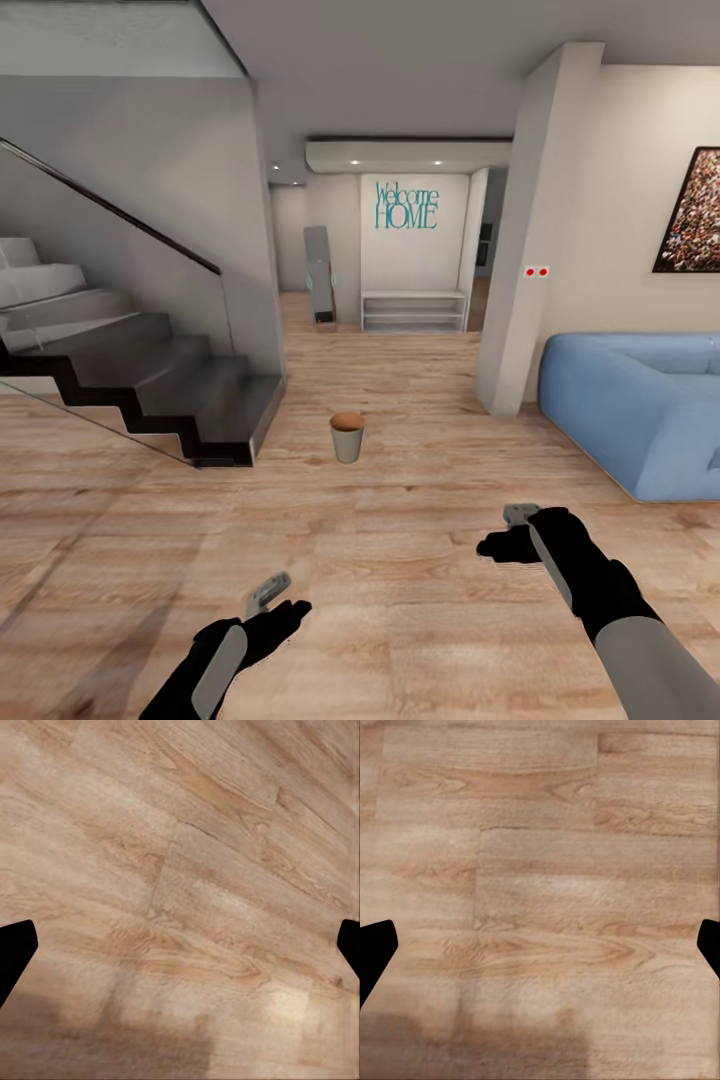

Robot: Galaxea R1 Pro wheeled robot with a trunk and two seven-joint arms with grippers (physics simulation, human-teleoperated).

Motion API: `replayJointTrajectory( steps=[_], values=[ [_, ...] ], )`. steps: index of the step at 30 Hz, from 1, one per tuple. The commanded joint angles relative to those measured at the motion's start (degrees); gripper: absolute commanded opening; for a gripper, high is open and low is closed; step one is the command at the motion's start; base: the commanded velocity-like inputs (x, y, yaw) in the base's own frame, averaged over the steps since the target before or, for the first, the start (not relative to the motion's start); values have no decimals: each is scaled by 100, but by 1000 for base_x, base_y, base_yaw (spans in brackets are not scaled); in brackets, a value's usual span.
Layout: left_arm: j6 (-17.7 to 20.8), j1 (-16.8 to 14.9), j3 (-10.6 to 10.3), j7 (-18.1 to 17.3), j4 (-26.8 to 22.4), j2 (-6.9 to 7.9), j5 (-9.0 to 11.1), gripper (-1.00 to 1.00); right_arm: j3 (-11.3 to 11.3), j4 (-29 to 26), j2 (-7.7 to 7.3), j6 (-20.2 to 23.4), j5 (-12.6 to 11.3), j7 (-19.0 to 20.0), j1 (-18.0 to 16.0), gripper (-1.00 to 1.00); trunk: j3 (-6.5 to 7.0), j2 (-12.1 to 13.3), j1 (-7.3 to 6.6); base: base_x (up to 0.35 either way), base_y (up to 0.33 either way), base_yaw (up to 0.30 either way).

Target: Put the three can of soda from the living room inside the tash can in the kitchen.

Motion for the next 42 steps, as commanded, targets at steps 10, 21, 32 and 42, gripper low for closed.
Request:
replayJointTrajectory(
  steps=[10, 21, 32, 42],
  values=[
    [32, -8, -16, -130, 24, 69, 69, 100, 8, 3, -6, -380, -3, 23, 8, 100, 0, 0, 0, 347, 0, 0],
    [33, -8, -20, -137, 32, 74, 68, 100, 5, 3, -2, -530, -9, 25, 11, 100, 0, 0, 0, 347, 0, 0],
    [33, -8, -18, -136, 33, 76, 70, 100, 7, 9, 5, -491, -1, -12, 9, 100, 0, 0, 0, 347, 0, 0],
    [33, -8, -3, -135, 40, 81, 70, 100, 18, 28, 13, -485, 5, -31, 9, 100, 0, 0, 0, 347, 0, 0]
  ],
)
